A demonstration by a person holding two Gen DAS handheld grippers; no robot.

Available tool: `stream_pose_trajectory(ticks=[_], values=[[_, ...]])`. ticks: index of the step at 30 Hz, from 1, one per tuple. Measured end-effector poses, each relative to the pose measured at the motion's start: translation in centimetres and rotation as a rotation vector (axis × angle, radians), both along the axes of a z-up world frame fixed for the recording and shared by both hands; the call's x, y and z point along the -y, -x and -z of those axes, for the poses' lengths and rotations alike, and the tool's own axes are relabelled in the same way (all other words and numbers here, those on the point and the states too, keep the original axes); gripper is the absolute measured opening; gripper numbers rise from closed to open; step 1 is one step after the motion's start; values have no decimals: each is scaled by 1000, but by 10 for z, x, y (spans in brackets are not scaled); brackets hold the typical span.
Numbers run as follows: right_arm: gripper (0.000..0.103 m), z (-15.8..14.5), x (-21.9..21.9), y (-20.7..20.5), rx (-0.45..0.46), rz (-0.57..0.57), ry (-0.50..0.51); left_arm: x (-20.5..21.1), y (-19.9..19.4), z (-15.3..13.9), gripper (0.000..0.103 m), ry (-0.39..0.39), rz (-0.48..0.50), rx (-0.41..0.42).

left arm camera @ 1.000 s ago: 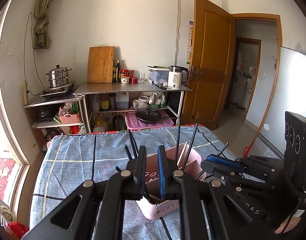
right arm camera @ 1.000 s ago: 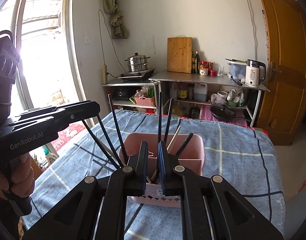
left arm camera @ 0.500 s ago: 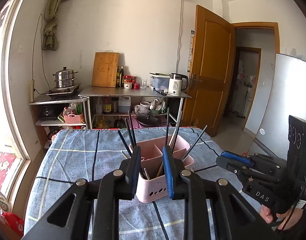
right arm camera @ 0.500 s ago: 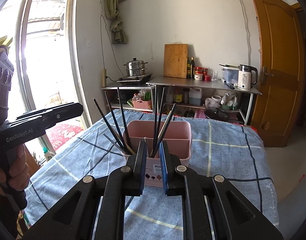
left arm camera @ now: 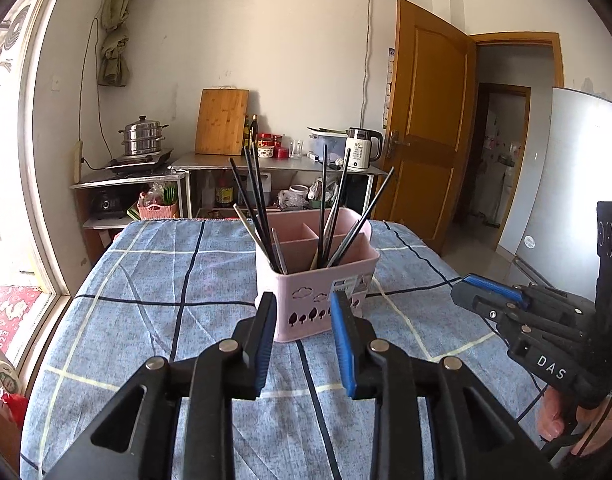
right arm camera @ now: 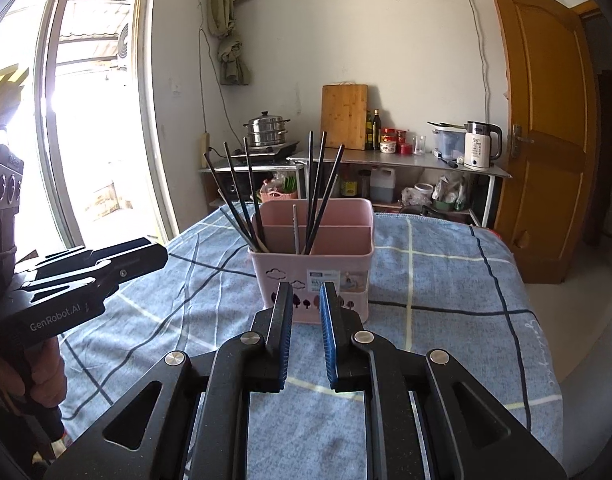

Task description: Organize utensils

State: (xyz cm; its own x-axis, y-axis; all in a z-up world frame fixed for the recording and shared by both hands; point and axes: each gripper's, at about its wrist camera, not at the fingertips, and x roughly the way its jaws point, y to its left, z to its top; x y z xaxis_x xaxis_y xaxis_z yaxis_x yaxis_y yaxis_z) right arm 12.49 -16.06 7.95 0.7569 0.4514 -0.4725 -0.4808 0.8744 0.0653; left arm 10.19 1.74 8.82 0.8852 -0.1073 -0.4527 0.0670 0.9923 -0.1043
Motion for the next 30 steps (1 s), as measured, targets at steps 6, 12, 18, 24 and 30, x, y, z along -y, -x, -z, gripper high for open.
stream_pose_trajectory(ticks=[6,12,18,24,30], values=[[15,17,4,10,-30,3,8,5,11,21,29,-11,6,-26],[19,25,4,16,-40,3,9,8,17,30,29,-15,14,-26],[28,27,5,15,-46,6,7,8,18,32,29,-11,12,-31],[28,31,4,13,-55,7,12,9,16,35,29,-16,14,-42],[28,33,3,13,-61,7,16,9,14,35,29,-15,14,-46]])
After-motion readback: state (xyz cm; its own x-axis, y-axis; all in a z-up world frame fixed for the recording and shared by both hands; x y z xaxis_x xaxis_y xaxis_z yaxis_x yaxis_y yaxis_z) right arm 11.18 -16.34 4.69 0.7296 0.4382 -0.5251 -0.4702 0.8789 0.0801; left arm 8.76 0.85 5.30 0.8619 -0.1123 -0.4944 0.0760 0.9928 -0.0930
